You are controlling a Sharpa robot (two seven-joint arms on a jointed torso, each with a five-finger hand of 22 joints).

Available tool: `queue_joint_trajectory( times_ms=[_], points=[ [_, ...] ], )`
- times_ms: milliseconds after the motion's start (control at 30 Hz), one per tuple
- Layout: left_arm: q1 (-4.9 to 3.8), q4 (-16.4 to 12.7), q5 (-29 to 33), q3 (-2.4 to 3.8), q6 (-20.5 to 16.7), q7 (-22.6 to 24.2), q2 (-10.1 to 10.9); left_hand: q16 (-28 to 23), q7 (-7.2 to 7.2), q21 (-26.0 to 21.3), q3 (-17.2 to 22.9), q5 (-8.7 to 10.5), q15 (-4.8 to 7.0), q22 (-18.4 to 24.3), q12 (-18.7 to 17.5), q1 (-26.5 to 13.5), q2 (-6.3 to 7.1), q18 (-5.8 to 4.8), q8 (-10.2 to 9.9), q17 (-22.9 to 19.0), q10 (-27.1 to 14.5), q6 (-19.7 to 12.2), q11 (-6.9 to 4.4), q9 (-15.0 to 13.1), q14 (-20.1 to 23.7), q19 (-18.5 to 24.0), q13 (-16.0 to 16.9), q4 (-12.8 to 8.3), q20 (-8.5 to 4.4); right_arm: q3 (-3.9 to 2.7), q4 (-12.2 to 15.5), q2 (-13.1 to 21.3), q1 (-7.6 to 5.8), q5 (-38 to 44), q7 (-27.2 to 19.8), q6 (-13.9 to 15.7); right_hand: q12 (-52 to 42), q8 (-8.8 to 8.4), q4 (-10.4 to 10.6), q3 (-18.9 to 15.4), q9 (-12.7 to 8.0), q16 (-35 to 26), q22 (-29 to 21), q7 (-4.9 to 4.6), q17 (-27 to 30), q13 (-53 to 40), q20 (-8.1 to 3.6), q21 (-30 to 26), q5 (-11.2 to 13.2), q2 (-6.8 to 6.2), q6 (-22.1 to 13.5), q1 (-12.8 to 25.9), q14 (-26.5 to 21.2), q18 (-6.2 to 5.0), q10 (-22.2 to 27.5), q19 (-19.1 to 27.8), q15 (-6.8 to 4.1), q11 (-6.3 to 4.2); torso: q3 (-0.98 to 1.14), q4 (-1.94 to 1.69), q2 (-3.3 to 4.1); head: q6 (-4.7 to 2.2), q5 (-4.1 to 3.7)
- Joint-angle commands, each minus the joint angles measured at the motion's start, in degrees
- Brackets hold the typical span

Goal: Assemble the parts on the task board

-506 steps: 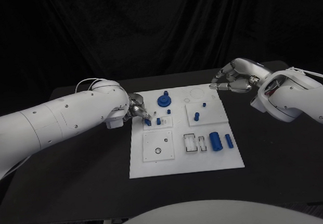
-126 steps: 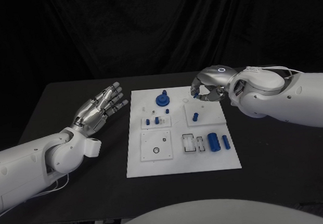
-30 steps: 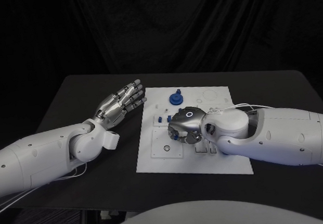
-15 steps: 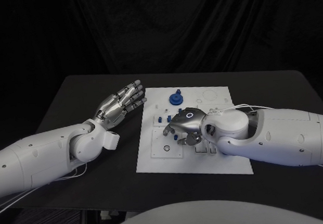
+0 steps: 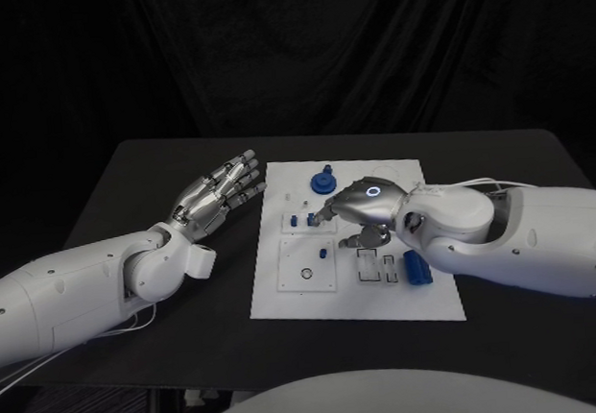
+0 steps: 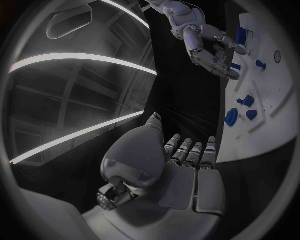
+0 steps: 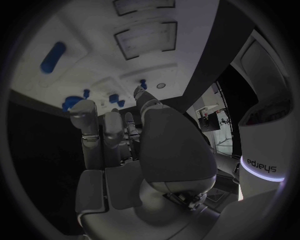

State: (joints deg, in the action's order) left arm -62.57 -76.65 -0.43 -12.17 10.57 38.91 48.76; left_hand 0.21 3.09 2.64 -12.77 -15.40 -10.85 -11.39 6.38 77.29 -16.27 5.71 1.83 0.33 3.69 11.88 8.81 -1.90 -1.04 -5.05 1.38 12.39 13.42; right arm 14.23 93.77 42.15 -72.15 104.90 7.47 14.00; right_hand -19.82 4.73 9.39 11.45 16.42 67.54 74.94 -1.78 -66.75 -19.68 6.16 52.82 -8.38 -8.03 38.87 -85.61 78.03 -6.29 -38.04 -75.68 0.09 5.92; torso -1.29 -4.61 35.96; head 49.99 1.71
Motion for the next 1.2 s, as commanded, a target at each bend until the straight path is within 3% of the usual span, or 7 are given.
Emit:
queue_joint_trajectory(
  times_ms=[33, 100, 167, 367, 633, 800, 1200],
  points=[
    [0.12, -0.2, 0.3, 0.06, 0.4, 7.5, 0.1, 0.3, 0.37, 0.2, 0.0, -0.10, -0.16, 0.1, -0.2, 0.6, -0.19, 0.92, 0.0, 0.0, -0.2, 0.0, -0.16, 0.0, 0.1, 0.1, 0.0, -0.3, 0.13, -0.11, 1.5, 2.3, -2.50, -2.6, 0.7, 5.2, -1.8, 1.33, 0.2, 0.3, -0.1, 1.7, 6.9, -1.29, -1.2, -0.3, -0.14, 2.5, -2.9, 0.75, 3.0, -0.6, 1.5, 0.06, -1.2, -1.5, -0.13, -0.02, 0.03, 0.07, -0.14, 0.01, -0.25],
    [0.13, -0.2, 0.3, 0.06, 0.2, 7.5, 0.1, 0.3, 0.38, 0.2, 0.0, -0.18, -0.16, 0.0, -0.2, 0.6, -0.19, 0.92, 0.0, 0.0, -0.2, 0.1, -0.16, 0.0, 0.0, 0.1, 0.0, -0.3, 0.14, -0.11, 2.3, 4.4, -4.19, -3.7, 1.8, 3.8, -2.3, 2.19, 1.2, -0.1, 0.0, 3.1, 7.3, -2.24, -2.4, -0.2, -0.13, 4.4, -3.4, 1.10, 5.4, 1.1, 2.5, 0.40, -2.2, -2.6, -0.21, 0.00, 0.01, 0.10, -0.20, 0.01, -0.44],
    [0.14, -0.2, 0.3, 0.06, 0.2, 7.5, 0.1, 0.3, 0.38, 0.2, 0.0, -0.18, -0.16, 0.0, -0.2, 0.6, -0.19, 0.92, 0.0, 0.0, -0.2, 0.1, -0.16, 0.0, 0.0, 0.1, 0.0, -0.3, 0.14, -0.10, 2.6, 5.7, -5.21, -4.5, 2.8, 2.6, -1.6, 2.03, 2.7, -1.1, -0.4, 4.7, 7.8, -2.16, -3.8, 0.7, -0.28, 6.8, -2.8, 0.88, 6.4, 3.9, 3.8, 0.75, -2.4, -3.9, -0.28, -0.09, -0.03, 0.09, -0.16, 0.01, -0.71],
    [0.18, -0.1, 0.3, 0.06, 0.2, 7.6, 0.0, 0.3, 0.39, 0.3, 0.1, -0.34, -0.16, 0.0, -0.1, 0.7, -0.20, 0.92, 0.0, 0.0, -0.2, 0.2, -0.14, 0.0, 0.0, 0.1, 0.0, -0.4, 0.15, -0.09, 1.6, 8.3, -6.49, -6.4, 5.4, -0.9, 0.8, 0.56, 4.7, -1.8, -1.8, 6.1, 8.2, -2.28, -4.9, 3.0, -0.22, 8.6, -0.5, -0.23, 6.9, 5.6, 4.9, 1.07, -2.7, -5.0, -0.14, 0.34, -0.04, 0.12, -0.20, 0.01, -1.25],
    [0.31, -0.2, 0.3, 0.06, 0.3, 7.6, 0.1, 0.3, 0.39, 0.3, 0.1, -0.50, -0.17, 0.1, -0.2, 0.7, -0.21, 0.93, 0.0, 0.0, -0.2, 0.2, -0.16, 0.0, 0.0, 0.1, 0.0, -0.5, 0.16, -0.08, -1.0, 9.5, -4.87, -7.4, 5.9, -2.1, 1.5, -0.40, 5.7, -1.8, -2.5, 5.8, 8.1, -2.23, -4.5, 3.9, -0.12, 8.3, 0.6, -0.76, 6.5, 5.3, 4.7, 1.01, -3.3, -4.9, -0.04, 0.43, -0.25, 0.12, -0.15, 0.01, -1.28],
    [0.38, -0.2, 0.3, 0.06, 0.3, 7.6, 0.2, 0.3, 0.39, 0.3, 0.1, -0.55, -0.17, 0.0, -0.1, 0.7, -0.19, 0.93, 0.0, 0.0, -0.2, 0.2, -0.17, 0.0, 0.0, 0.1, 0.0, -0.5, 0.17, -0.08, -2.3, 9.0, -3.77, -8.0, 5.5, -2.7, 1.3, -0.63, 5.9, -1.6, -3.0, 5.9, 8.2, -2.83, -4.5, 4.2, -0.10, 8.5, 0.6, -0.47, 6.8, 4.7, 4.8, 1.04, -5.0, -5.0, -0.03, 0.39, 0.03, 0.11, 0.23, 0.01, -1.42],
    [0.46, -0.3, 0.3, 0.06, 0.4, 7.4, 0.2, 0.3, 0.40, 0.3, 0.1, -0.63, -0.18, -0.1, -0.2, 0.8, -0.16, 0.93, 0.0, 0.0, -0.2, 0.2, -0.20, 0.0, 0.0, 0.0, 0.0, -0.6, 0.18, -0.08, -3.5, 7.6, -2.05, -8.4, 3.9, -3.8, 1.0, -0.95, 4.8, -1.5, -4.3, 6.3, 8.4, -4.44, -4.7, 5.0, -0.06, 9.5, 0.3, 0.05, 6.1, 3.5, 5.0, 1.20, -9.4, -5.4, 0.02, 0.06, 0.14, -0.07, 0.30, 0.01, -1.76]
  ],
)
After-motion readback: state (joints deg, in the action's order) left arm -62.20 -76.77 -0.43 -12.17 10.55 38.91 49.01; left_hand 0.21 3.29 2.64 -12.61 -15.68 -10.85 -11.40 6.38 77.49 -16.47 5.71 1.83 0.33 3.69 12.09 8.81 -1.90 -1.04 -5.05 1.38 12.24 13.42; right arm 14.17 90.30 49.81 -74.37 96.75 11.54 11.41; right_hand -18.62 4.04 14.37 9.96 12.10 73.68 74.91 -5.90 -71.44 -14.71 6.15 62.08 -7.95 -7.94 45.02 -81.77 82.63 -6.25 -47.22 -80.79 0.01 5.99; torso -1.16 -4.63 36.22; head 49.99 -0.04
